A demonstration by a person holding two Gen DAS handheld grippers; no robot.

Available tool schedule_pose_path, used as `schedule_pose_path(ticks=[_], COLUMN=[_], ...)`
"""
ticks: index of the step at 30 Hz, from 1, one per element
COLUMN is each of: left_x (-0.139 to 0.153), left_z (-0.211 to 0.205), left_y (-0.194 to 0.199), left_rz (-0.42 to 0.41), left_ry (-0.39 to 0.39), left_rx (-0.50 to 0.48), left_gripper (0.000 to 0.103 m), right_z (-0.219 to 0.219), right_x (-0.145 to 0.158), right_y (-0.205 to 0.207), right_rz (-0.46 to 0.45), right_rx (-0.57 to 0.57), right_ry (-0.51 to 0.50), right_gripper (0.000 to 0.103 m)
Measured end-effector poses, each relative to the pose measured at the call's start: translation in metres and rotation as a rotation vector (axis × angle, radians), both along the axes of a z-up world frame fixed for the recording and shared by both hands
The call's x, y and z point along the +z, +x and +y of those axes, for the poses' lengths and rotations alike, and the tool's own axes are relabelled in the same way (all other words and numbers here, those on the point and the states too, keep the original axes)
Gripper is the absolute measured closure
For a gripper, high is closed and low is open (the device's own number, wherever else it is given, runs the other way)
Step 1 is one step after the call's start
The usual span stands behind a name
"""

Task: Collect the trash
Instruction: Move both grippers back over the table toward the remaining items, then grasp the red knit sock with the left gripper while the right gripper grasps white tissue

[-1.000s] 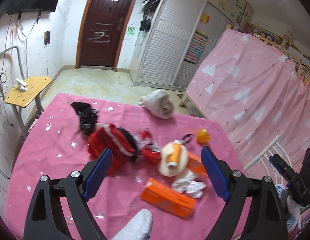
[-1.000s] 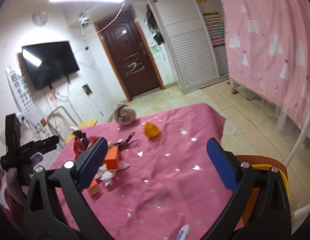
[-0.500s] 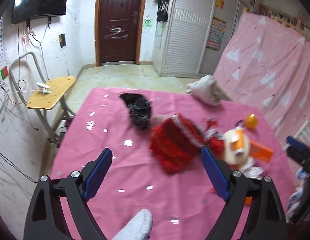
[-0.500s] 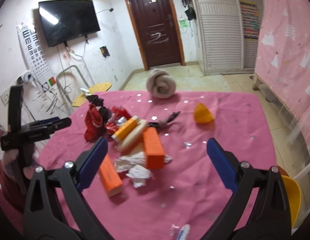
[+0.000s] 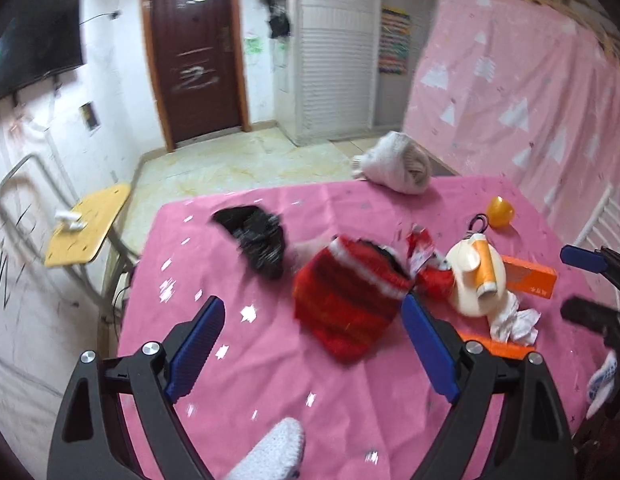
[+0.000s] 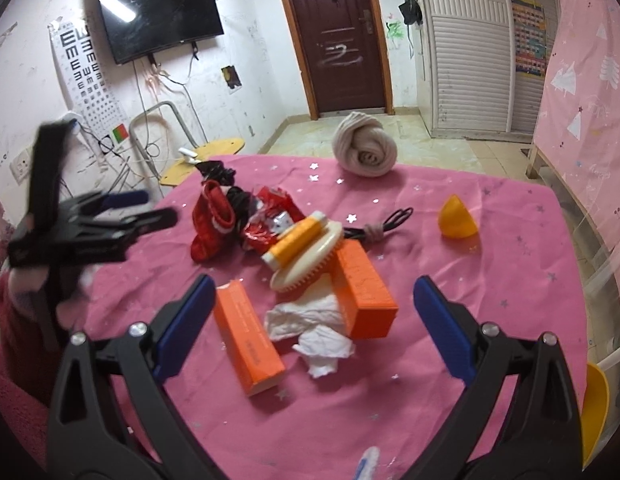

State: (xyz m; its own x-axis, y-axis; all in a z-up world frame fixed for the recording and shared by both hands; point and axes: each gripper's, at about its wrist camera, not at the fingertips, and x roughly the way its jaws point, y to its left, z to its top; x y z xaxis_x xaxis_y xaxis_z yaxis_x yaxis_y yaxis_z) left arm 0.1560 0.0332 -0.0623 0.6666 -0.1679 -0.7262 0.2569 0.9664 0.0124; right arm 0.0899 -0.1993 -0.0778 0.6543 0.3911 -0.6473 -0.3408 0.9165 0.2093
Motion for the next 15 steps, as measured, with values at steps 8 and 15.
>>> schedule_pose_path(ticks=[8,15], left_x=[-0.022,-0.032], left_z=[-0.026,-0.022], left_y=[0.03,0.019], left_rz=[0.07,0.085], left_ry=[0.066,0.012], left_rx=[-0.095,-0.115], left_gripper=[0.03,0.089], right_z=[0.0,0.009], right_x=[-0.005,-0.023], right_y=[-0.013,-0.009], right_rz=[0.034,0.106], right_rx=[0.024,0.048], right_ry=[-0.016,-0.037], right_gripper=[0.008,0.008])
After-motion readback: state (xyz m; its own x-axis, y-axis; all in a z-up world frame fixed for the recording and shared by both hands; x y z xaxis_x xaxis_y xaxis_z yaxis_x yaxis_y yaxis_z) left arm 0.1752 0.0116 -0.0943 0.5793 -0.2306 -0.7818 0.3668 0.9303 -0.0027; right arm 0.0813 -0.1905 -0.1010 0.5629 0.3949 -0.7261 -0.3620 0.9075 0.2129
